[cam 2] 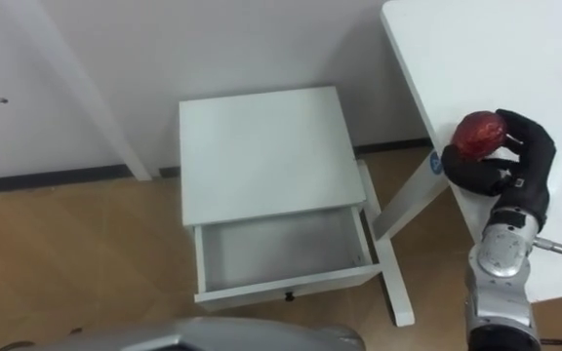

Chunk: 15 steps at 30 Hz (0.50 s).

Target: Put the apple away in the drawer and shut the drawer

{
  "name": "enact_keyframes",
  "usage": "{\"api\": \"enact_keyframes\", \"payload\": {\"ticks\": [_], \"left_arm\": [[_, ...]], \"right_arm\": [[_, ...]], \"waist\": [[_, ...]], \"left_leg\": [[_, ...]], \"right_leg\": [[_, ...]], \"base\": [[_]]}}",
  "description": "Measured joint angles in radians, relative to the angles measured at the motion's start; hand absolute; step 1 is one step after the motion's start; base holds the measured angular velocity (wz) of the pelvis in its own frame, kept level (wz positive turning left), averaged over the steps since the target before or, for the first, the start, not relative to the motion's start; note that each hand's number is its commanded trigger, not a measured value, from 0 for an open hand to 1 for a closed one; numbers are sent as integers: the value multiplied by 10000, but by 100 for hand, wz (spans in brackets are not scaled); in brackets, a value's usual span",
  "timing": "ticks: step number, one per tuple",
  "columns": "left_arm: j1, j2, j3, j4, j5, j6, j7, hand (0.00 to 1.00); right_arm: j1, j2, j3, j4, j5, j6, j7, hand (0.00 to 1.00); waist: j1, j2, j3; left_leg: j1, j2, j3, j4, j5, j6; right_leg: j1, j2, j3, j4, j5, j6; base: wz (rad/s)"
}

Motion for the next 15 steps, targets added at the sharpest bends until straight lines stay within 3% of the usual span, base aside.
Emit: {"api": "enact_keyframes", "payload": {"ticks": [8,15], "left_arm": [[-8,3,1,24,0,1,-75,0],[-183,24,-22,5,1,-11,-633,0]], "right_arm": [[-46,1,3,232,5,-112,24,100],[-94,-9,415,-155,83,-3,784,100]], "waist": [[-22,-20,4],[-1,-18,3]], "left_leg": [[-70,21,0,25,-22,23],[-195,43,-27,96,-22,24]], "right_leg": [[-3,5,-29,3,6,-9],[-67,6,-128,9,29,-46]], "base": [[0],[0]]}}
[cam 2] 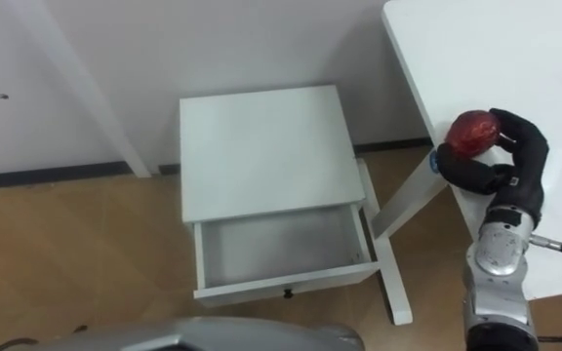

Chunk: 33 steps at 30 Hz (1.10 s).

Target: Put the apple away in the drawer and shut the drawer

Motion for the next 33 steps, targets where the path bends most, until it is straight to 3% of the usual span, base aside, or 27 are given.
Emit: {"api": "enact_keyframes", "payload": {"ticks": [2,9,12,15,23,33], "left_arm": [[-30,2,0,9,10,5,-97,0],[-131,-28,-70,4,256,13,-265,0],[-232,16,-427,-2,278,15,-304,0],[-375,27,-424,-1,302,5,-328,0],[-569,57,-425,5,289,5,-490,0],[-608,65,-427,24,304,22,-493,0]], "right_arm": [[1,-1,256,-172,16,20,283,100],[12,-83,1640,-883,10,770,2187,100],[11,-86,2578,-1375,-170,1054,2851,100],[11,-90,3064,-1687,-519,1104,3829,100],[-12,-83,3337,-1885,-523,1116,5236,100],[100,-88,3337,-1909,-1532,1323,6189,100]], "waist": [[2,16,-5],[127,132,-2],[118,180,48],[288,192,72],[472,-71,145],[497,-185,78]], "left_leg": [[0,6,0,0,0,0],[-116,7,-1,-1,3,2],[-176,0,-45,69,3,2],[-312,-3,-74,101,4,2],[-464,-21,-277,135,8,2],[-527,-30,-371,151,8,1]], "right_leg": [[1,5,-2,-2,2,-3],[-133,11,30,3,3,-5],[-155,11,-15,1,5,-7],[-255,10,-44,1,5,-7],[-288,-10,-288,-29,5,-6],[-288,-9,-364,-37,5,-7]], "base": [[0],[0],[5],[5],[8],[2]]}}
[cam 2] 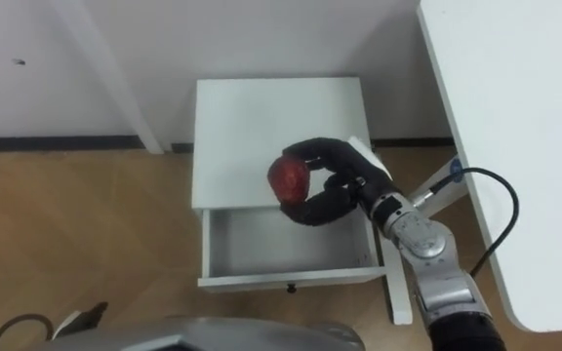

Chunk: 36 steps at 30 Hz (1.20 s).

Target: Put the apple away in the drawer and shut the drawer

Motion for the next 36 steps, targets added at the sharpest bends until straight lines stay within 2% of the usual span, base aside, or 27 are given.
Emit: {"api": "enact_keyframes", "payload": {"ticks": [7,14,15,16,36], "left_arm": [[-11,5,15,-23,112,179,-249,0],[-14,5,15,-38,113,186,-257,0],[-21,5,15,-38,113,186,-253,0],[-42,5,15,-38,113,186,-251,0],[-13,3,16,-51,113,177,-143,0]], "right_arm": [[149,-4,-14,-15,-719,313,197,100],[148,-5,-15,-16,-1018,393,191,100],[148,-5,-15,-16,-1080,395,193,55],[148,-5,-15,-15,-1161,395,195,0],[388,35,-14,431,-1315,396,15,0]], "waist": [[-6,-3,-3],[17,10,3],[17,20,8],[18,22,8],[78,38,31]], "left_leg": [[-123,14,-16,144,0,0],[-171,23,-16,167,0,0],[-174,24,-16,169,0,0],[-177,25,-16,172,0,0],[-222,47,-20,302,-1,0]], "right_leg": [[1,-26,-210,-4,0,0],[16,-24,-239,5,3,-5],[16,-24,-241,7,5,-8],[16,-24,-244,8,6,-10],[146,-43,-481,6,7,-11]], "base": [[4],[0],[0],[0],[2]]}}
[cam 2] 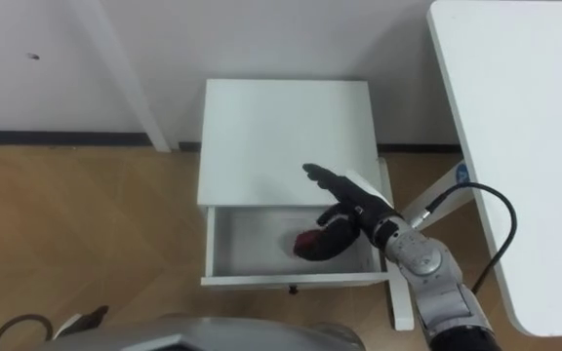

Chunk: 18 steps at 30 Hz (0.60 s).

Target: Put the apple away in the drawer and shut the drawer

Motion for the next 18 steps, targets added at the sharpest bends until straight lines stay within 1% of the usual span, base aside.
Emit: {"api": "enact_keyframes", "payload": {"ticks": [8,11,15,18], "left_arm": [[7,-4,13,-38,3,5,1,0],[10,-5,14,-38,5,9,-8,0],[11,-5,20,-38,7,31,-58,0],[-1,-9,20,-62,5,32,-72,0]], "right_arm": [[215,5,-11,19,-19,26,-23,0],[213,35,-10,193,-20,32,-19,0],[218,43,-11,239,-23,166,-16,0],[216,43,-24,304,-86,167,-16,0]], "waist": [[21,13,4],[36,1,-12],[37,-12,-38],[-9,-12,-57]], "left_leg": [[-145,6,-81,158,-1,0],[-147,8,-82,177,-1,0],[-156,11,-80,203,-1,1],[-177,21,-63,311,-7,9]], "right_leg": [[0,2,-99,-7,0,-1],[2,2,-96,-3,2,-4],[1,2,-92,1,6,-10],[-6,-9,-118,29,10,-17]], "base": [[5],[0],[0],[0]]}}
